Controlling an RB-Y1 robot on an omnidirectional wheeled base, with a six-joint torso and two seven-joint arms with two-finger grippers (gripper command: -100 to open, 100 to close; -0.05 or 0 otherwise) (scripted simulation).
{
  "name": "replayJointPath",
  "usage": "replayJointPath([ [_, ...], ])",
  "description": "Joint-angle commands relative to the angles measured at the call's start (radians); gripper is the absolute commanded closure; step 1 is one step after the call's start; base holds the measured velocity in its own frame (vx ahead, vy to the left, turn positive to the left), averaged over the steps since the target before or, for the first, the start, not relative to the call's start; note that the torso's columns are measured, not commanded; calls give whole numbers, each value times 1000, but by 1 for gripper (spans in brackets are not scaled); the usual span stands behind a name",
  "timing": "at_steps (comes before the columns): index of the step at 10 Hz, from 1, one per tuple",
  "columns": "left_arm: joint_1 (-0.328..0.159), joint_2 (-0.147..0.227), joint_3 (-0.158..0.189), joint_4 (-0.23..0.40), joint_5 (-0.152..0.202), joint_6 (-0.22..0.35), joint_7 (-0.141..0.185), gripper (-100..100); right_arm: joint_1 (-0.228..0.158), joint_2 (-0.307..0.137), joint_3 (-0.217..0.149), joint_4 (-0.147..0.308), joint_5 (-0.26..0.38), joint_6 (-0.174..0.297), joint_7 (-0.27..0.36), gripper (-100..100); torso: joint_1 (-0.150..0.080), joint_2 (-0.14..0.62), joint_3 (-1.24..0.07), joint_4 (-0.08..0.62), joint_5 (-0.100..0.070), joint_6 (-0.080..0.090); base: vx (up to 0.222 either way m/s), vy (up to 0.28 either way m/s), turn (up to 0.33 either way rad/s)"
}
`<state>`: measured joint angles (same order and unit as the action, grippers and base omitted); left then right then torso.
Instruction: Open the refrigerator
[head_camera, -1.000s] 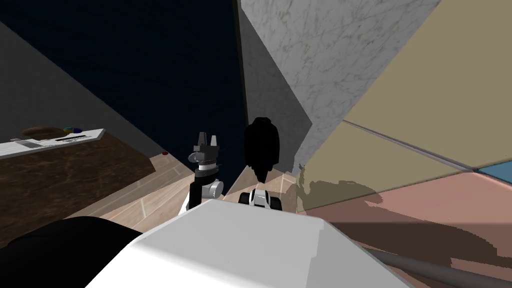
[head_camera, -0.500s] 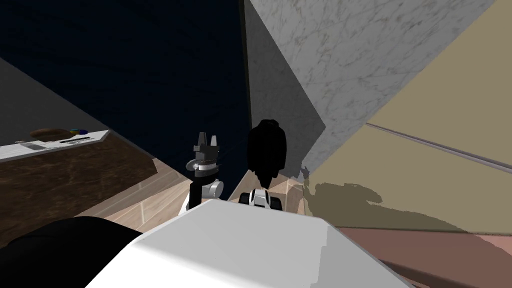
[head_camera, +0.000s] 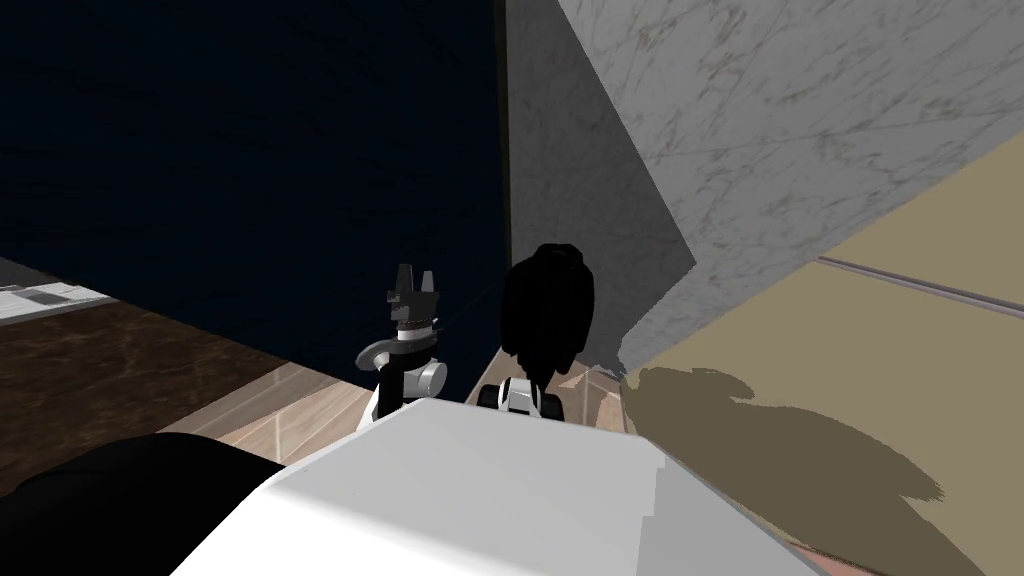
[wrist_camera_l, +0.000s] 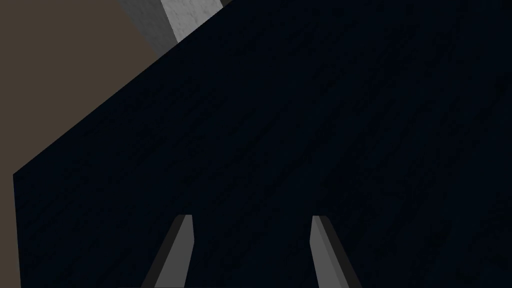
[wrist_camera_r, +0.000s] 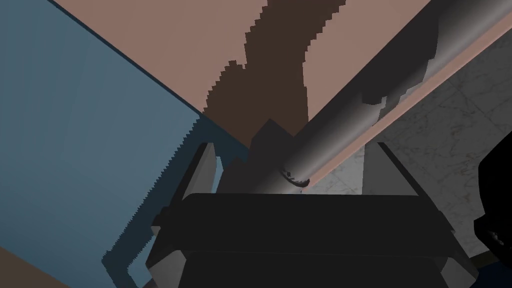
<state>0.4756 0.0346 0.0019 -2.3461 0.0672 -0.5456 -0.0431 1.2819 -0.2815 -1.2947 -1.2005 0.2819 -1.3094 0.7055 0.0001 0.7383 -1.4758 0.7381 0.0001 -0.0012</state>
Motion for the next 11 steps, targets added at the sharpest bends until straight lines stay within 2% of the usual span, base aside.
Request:
replayJointPath([
  [1, 0, 0, 0, 0, 0, 0, 0, 0, 6, -15, -15, 22, 4, -10, 13, -100, -1, 0, 0, 0, 0, 1, 53, 30, 7],
  [2, 0, 0, 0, 0, 0, 0, 0, 0, -44, -67, 33, -25, 23, 37, -3, -100, -3, 3, 2, 1, -1, 1, -63, -50, -348],
  [3, 0, 0, 0, 0, 0, 0, 0, 0, -68, -90, 58, -42, 23, 46, -3, -100, -7, 8, 5, 3, -2, 2, -102, -68, -391],
  [4, 0, 0, 0, 0, 0, 0, 0, 0, -73, -116, 88, -64, 23, 62, -3, -100, -5, 8, 6, 3, -2, 1, -69, -32, -70],
  [5, 0, 0, 0, 0, 0, 0, 0, 0, -73, -124, 100, -89, 23, 80, -3, -100, 0, 2, 2, 1, -1, 0, -34, -1, 32],
  [9, 0, 0, 0, 0, 0, 0, 0, 0, -73, -124, 100, -106, 23, 175, -3, -100, -1, -3, -2, -1, 0, 1, 6, 8, 6],
  [10, 0, 0, 0, 0, 0, 0, 0, 0, -123, -170, 153, -157, 43, 201, -20, -100, -4, -1, -2, 0, 0, 0, -62, -28, -444],
  [11, 0, 0, 0, 0, 0, 0, 0, 0, -153, -221, 183, -147, 43, 213, -20, -100, -13, 4, 1, 1, -2, 2, -103, -49, -317],
])
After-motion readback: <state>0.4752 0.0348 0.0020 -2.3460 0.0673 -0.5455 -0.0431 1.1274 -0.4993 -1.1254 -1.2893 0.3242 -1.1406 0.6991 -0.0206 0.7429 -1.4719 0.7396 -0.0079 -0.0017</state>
